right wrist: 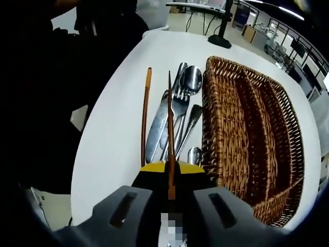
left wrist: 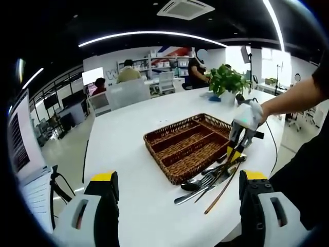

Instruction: Arrange the knives, forks, and spoons in their matching storage slots by inserting each utensil handle-first until every utensil is classified and aligned in the correct compartment

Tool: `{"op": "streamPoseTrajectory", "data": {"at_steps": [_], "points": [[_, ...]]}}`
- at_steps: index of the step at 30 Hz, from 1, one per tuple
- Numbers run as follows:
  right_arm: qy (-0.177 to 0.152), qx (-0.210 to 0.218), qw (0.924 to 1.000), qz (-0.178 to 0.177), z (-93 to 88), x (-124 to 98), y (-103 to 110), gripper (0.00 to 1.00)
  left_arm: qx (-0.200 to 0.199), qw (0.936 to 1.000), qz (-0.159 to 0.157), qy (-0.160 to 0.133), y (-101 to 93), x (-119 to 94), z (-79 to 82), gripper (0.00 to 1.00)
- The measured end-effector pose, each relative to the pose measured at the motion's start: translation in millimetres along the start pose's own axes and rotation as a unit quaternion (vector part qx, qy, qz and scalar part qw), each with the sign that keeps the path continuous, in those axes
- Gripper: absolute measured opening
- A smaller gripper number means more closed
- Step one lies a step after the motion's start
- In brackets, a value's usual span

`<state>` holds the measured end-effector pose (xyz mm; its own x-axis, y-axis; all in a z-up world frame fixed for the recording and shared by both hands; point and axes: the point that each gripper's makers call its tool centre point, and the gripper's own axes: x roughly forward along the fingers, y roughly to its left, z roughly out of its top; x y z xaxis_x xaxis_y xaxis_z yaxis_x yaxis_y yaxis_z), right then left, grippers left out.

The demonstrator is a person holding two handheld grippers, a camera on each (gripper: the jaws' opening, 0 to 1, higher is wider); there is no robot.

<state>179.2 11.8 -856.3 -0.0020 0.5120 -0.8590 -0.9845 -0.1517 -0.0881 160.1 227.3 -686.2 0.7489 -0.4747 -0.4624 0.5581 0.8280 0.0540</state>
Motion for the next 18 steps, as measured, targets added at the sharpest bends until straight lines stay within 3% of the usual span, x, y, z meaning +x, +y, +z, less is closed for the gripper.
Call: {"op": "streamPoseTrajectory", "data": {"at_steps": [7,18], "points": [[-0.003,0.001,1.0,0.0,5.5,-7,3,0.04,0.0,1.0,0.001,-0.003,-1.3,-2,1.0,0.99],[0.006,0.067,0.9978,-0.001,3.7,-16,12,0.03,0.0,1.0,0.001,-0.006,-2.8,-2,2.3,0.99]]}}
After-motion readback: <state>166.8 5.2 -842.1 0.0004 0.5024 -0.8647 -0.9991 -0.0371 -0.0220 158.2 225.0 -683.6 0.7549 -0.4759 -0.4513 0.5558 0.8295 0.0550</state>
